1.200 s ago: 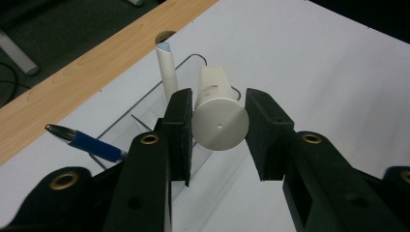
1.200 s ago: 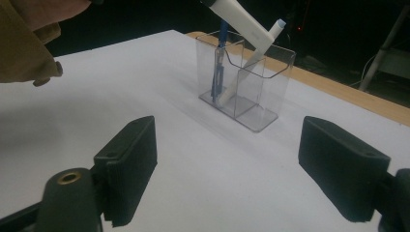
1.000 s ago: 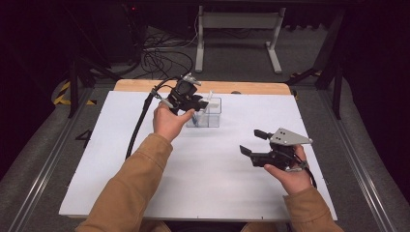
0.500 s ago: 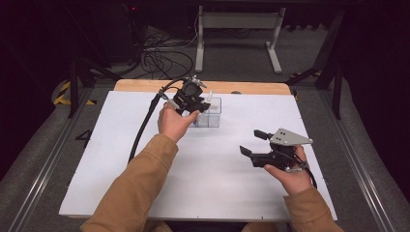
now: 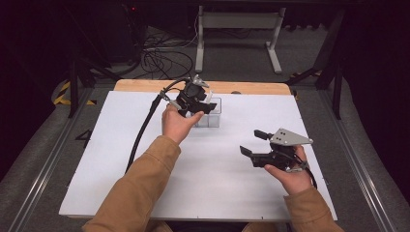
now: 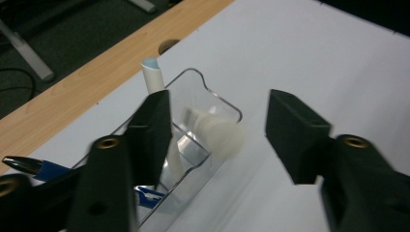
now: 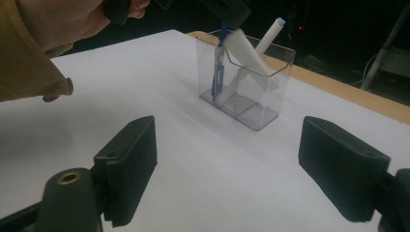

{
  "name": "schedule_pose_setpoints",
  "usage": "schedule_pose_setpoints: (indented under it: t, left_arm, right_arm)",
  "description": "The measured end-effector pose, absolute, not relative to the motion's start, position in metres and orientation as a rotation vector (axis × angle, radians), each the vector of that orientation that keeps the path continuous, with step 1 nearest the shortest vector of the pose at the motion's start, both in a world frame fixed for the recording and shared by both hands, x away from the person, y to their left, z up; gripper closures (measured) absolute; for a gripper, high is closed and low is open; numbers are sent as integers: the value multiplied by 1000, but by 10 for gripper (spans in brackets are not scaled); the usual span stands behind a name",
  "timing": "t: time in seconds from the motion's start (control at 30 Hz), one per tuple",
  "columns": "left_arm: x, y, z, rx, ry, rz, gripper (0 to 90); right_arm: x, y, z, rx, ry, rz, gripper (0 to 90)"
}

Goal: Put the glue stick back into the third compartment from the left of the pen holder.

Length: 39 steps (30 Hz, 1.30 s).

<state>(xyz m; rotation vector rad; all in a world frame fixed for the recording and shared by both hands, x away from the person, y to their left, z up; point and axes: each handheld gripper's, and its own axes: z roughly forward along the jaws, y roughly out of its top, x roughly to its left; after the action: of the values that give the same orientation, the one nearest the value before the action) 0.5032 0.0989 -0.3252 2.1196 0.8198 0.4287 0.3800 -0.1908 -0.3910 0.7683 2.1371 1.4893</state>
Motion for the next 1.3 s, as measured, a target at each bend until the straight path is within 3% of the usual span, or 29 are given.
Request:
schedule_pose_setpoints:
  t: [0.1, 0.37, 0.87, 1.3]
  left_arm:
    - [493, 103, -321, 2108, 808, 467, 282]
    - [466, 117, -310, 2048, 760, 518, 202]
    - [431, 131, -297, 1989, 653, 523, 204]
    - [383, 181, -324, 1848, 626, 605, 151]
  right_arm:
    - [380, -190, -391, 769, 2140, 1486, 224]
    - [382, -186, -391, 761, 2147, 1486, 224]
    - [380, -188, -391, 763, 2144, 1479, 224]
    - [379, -189, -391, 754, 2148, 1462, 213]
